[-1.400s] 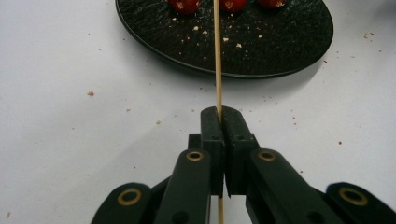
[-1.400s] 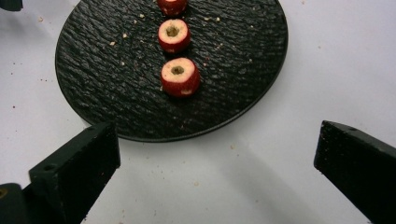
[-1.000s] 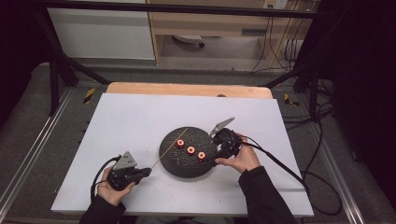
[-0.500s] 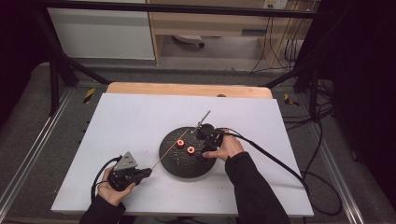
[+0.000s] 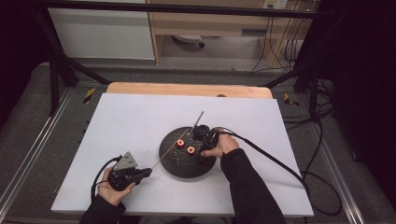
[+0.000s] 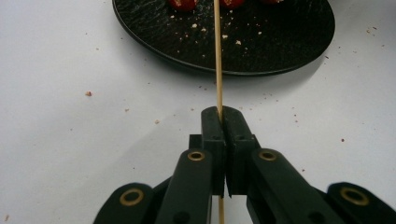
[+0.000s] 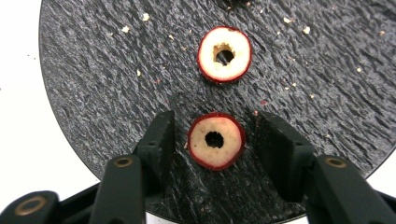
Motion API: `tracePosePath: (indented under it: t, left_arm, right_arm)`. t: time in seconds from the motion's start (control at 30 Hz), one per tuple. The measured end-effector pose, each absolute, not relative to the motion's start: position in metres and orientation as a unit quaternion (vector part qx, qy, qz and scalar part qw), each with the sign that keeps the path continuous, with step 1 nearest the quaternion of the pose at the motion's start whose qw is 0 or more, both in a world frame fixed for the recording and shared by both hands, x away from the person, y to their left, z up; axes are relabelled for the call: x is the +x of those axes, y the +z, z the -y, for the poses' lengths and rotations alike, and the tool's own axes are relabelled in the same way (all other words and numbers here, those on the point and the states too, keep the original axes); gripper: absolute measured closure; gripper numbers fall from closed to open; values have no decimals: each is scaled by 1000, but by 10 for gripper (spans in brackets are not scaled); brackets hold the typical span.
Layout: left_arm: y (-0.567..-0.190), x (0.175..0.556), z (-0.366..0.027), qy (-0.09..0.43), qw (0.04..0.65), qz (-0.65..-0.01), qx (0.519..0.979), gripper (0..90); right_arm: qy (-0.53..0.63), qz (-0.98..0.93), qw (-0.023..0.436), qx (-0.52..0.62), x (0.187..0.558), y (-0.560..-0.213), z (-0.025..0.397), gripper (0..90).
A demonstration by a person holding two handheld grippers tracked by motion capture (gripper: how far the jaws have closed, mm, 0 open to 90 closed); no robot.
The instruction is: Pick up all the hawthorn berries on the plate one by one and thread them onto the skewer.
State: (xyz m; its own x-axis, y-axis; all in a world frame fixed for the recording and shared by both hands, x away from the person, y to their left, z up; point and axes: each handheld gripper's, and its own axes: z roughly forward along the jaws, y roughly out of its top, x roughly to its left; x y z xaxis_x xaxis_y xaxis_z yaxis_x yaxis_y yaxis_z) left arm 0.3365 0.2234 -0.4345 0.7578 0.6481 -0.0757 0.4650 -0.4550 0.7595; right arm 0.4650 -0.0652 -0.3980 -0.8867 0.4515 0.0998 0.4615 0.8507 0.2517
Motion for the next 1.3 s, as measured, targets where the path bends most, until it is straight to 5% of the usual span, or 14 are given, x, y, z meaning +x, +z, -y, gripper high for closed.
tracePosePath:
  t: [0.7,1.3]
  left_arm:
    - [-435,337,-224,115,403,-330,846,880]
    - [-435,335,-227,128,415,-345,832,879]
  right_arm:
    - [-116,962,33,-244,466,-399,66,598]
    - [-341,877,8,-337,446,-370,95,598]
